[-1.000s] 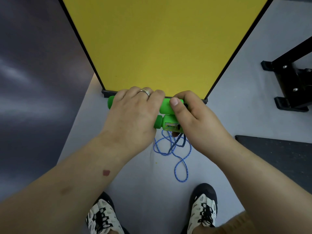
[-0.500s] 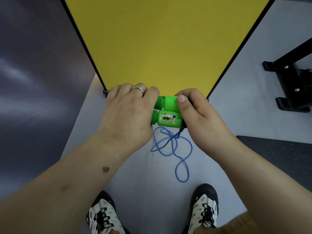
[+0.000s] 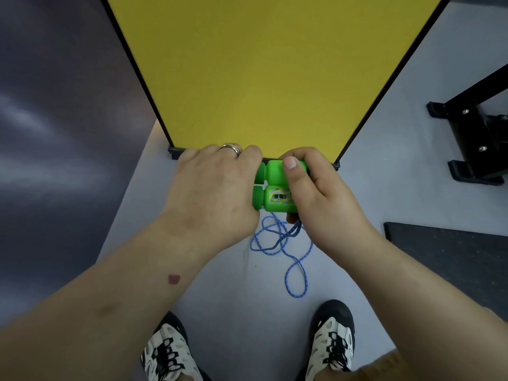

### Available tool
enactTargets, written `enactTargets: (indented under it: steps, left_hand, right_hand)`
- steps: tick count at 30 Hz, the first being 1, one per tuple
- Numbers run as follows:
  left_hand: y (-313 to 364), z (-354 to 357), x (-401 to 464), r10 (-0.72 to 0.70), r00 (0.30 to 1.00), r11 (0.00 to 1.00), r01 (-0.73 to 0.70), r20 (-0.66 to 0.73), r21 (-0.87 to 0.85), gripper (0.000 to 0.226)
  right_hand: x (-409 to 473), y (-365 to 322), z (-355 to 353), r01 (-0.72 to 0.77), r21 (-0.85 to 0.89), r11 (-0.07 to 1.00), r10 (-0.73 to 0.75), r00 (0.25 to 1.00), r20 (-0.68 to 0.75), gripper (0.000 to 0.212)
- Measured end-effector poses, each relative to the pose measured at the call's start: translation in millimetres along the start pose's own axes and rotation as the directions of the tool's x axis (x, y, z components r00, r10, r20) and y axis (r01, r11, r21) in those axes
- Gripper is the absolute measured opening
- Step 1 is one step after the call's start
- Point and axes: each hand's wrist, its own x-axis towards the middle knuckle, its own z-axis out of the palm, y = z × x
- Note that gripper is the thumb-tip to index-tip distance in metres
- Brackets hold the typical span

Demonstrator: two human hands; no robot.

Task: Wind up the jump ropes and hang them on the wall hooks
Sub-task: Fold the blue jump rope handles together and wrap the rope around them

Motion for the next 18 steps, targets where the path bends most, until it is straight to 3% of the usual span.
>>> enactTargets:
  steps: [2, 4, 5, 7, 8, 10, 13, 16, 18]
  left_hand:
    - [-4, -1, 0, -0.003, 1.0, 1.0, 0.003, 0.019, 0.002, 0.029]
    - [-10, -2, 1, -0.019, 0.999, 1.0, 0.018, 0.028, 0.018, 0.03]
    - [-13, -3, 2, -0.029, 0.999, 0.999, 0.028, 0.027, 0.03, 0.031]
    - [-18, -6, 4, -0.041, 0.999, 0.998, 0.039, 0.025, 0.054, 0.031]
    - [-19, -8, 4, -0.043, 0.999, 0.997, 0.041, 0.027, 0.064, 0.032]
    - [-20, -9, 5, -0.041, 0.999, 0.997, 0.039, 0.019, 0.07, 0.033]
    - [-18, -8, 5, -0.044, 0.999, 0.997, 0.044, 0.004, 0.065, 0.039]
    - [-17, -11, 6, -0.051, 0.998, 0.997, 0.054, -0.044, 0.062, 0.039]
    - [-18, -13, 7, -0.067, 0.995, 0.995, 0.072, -0.073, 0.068, 0.036]
  right_hand:
    - [7, 0, -3, -0.107, 0.107, 0.988, 0.096, 0.989, 0.109, 0.014]
    - [18, 2, -12, -0.317, 0.273, 0.908, 0.242, 0.93, 0.275, 0.032]
    - [22, 4, -20, -0.38, 0.258, 0.888, 0.276, 0.891, 0.361, 0.04]
    - [22, 11, -39, -0.29, -0.008, 0.957, 0.257, 0.832, 0.492, 0.037]
    - [18, 14, -45, -0.203, -0.142, 0.969, 0.247, 0.832, 0.497, 0.027]
    - [14, 17, -48, -0.128, -0.298, 0.946, 0.24, 0.895, 0.376, 0.016]
    - [19, 15, -32, -0.08, -0.363, 0.928, 0.158, 0.969, 0.191, 0.022]
    - [32, 20, -19, 0.028, -0.404, 0.914, 0.038, 0.987, 0.155, 0.02]
    - [35, 20, -13, 0.035, -0.424, 0.905, 0.039, 0.985, 0.165, 0.023]
